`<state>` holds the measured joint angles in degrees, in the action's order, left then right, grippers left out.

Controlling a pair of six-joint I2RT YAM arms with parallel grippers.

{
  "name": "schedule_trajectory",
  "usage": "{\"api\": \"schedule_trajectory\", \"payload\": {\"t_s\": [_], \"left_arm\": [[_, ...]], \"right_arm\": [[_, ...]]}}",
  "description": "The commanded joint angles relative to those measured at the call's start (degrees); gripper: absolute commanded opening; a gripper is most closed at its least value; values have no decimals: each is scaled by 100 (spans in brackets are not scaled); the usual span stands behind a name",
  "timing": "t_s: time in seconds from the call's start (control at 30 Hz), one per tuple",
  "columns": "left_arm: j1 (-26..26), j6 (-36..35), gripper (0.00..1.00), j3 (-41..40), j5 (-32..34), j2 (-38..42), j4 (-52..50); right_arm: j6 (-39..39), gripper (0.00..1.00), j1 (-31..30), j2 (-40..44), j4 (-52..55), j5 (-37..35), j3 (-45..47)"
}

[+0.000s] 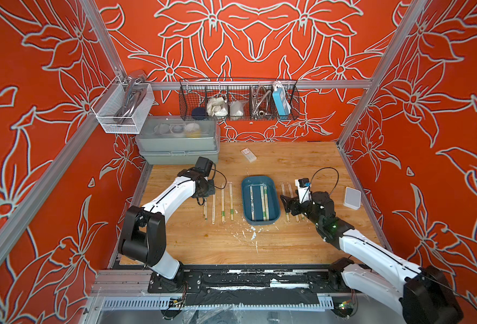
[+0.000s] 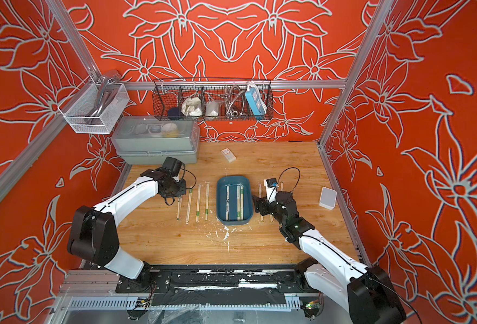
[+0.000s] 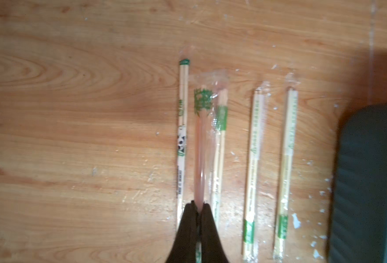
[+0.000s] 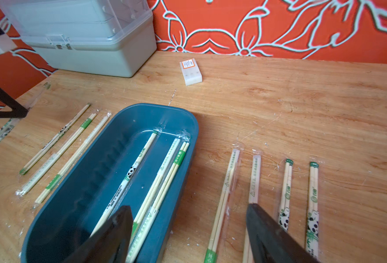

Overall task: Take the paired disposable chopsticks out of the storage box
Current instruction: Place the paired disposable chopsticks at the center of the board.

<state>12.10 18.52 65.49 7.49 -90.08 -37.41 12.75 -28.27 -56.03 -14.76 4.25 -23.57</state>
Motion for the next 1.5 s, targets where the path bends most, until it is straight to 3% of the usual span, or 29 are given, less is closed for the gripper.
{"api": "schedule_trajectory", "payload": {"t_s": [0.0, 0.83, 1.47], "left_arm": [[-203, -331, 0, 9, 294, -236, 252], [-489, -868, 0, 450, 736, -1595, 228], [-498, -877, 10, 464, 798, -1828, 326]], "right_arm": [[-97, 84, -66, -36, -185, 121, 61], [-229, 85, -258, -199, -141, -5, -51], [-212, 84, -258, -141, -97, -33, -50]]}}
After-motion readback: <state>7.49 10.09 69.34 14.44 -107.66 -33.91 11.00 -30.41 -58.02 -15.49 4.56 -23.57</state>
